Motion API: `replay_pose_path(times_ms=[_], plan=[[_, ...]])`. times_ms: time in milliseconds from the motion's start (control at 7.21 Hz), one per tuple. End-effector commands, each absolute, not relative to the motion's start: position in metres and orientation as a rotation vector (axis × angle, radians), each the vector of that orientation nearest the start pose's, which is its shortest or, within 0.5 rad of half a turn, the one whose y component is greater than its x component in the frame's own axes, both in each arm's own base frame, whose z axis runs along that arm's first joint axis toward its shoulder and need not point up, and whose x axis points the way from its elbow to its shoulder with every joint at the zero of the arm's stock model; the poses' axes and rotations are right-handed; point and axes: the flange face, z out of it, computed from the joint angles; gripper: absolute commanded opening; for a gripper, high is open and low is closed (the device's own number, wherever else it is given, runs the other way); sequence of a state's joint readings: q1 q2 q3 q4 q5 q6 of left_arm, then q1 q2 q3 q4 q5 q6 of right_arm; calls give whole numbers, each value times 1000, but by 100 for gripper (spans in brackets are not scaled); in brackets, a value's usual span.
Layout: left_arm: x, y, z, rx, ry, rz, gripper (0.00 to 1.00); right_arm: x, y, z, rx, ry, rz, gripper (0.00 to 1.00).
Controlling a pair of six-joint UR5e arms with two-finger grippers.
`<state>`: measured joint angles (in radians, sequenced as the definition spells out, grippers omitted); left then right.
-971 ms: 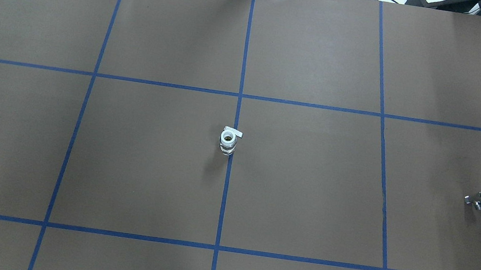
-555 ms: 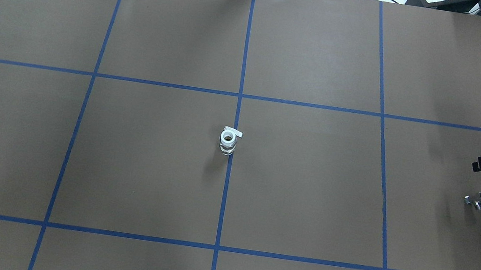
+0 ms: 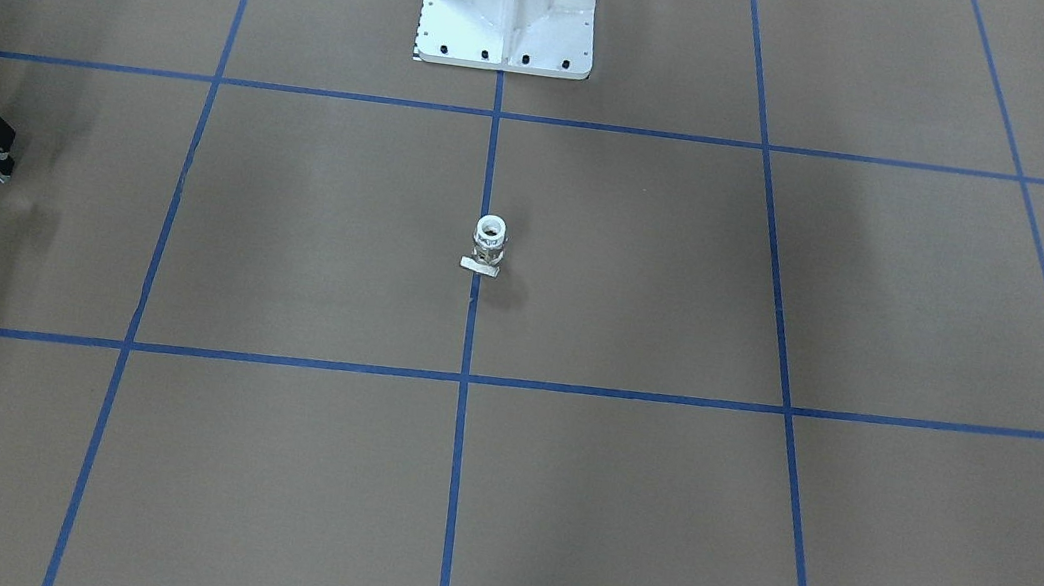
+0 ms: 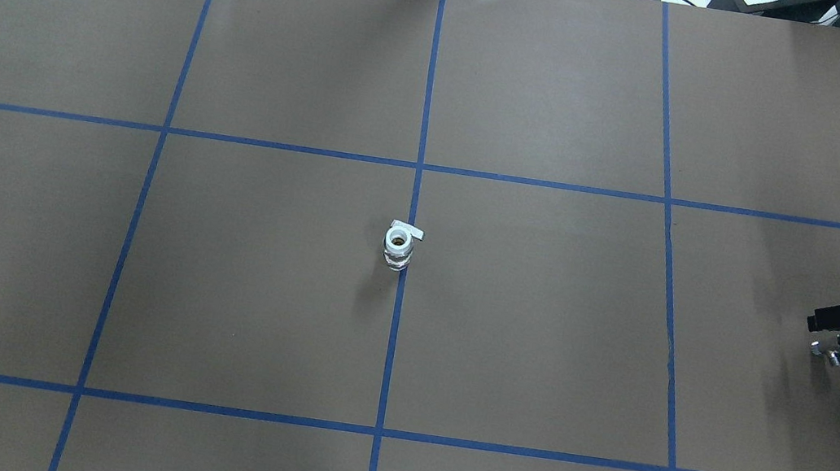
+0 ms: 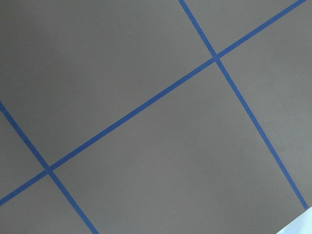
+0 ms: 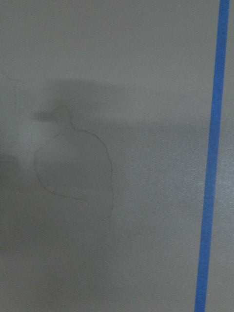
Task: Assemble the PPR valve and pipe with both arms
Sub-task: 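Reach the right gripper down and grasp the chrome metal fitting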
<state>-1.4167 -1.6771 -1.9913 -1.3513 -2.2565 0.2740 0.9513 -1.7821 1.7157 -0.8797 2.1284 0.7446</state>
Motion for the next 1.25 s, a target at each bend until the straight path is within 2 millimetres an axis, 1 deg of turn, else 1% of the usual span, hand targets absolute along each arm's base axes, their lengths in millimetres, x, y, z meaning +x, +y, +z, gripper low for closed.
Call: replay_pose_path(times_ms=[0,139,416,555,694,832,971,1110], plan=[[8,-506,433,336,671,514,100,-189,-383,622,140,-799,-71,87],[7,-506,432,338,669,513,100,-189,-381,624,135,-797,-72,71],[7,-505,432,338,670,513,100,-190,-380,623,136,-800,-78,24],[7,-506,433,336,670,512,100,-190,-381,621,138,-803,-80,7],[7,-506,433,336,670,512,100,-190,-381,618,143,-806,-81,0],[7,-506,435,333,669,511,100,-190,-382,615,148,-810,-82,0],[7,-506,439,316,672,497,100,-192,-386,598,168,-836,-87,0],[6,-505,457,240,687,366,100,-191,-389,582,188,-851,-86,0]])
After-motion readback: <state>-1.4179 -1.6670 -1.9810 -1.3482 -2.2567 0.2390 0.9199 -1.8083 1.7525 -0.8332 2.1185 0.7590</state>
